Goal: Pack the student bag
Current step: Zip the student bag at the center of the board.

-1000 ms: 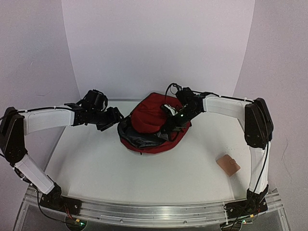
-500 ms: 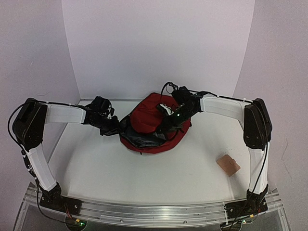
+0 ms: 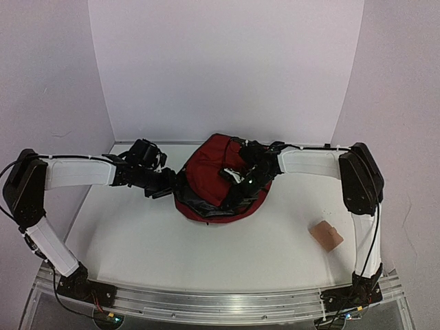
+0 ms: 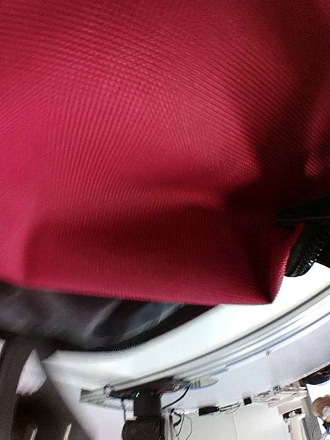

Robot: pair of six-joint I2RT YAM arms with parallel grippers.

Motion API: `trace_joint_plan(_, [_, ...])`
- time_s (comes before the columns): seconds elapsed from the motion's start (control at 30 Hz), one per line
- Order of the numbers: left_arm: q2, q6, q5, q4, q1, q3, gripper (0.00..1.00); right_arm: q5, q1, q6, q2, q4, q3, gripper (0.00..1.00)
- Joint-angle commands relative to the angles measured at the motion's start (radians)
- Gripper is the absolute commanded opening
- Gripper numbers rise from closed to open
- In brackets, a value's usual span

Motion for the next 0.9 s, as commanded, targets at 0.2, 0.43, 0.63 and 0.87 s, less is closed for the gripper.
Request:
trace_joint_plan(0.2, [-0.044, 0.314, -0.229, -0.301, -0.014, 0.259, 0.61, -0.012, 0.010, -0.018, 0.000, 0.014, -0.007, 0.00])
trace_joint_plan(0.43, [0.065, 0.338, -0.156, -0.353, -0.037, 0.385, 0.34, -0.016, 0.010, -0.015, -0.001, 0.015, -0.006, 0.00])
trace_joint_plan(0.63, [0.178, 0.296, -0.179, -0.371, -0.036, 0.442, 0.33, -0.023, 0.011, -0.011, -0.007, 0.017, -0.005, 0.00])
trace_joint_plan(0.87, [0.288, 0.269, -0.295, -0.402, -0.036, 0.525, 0.36, -0.032, 0.010, -0.009, -0.010, 0.019, -0.012, 0.00])
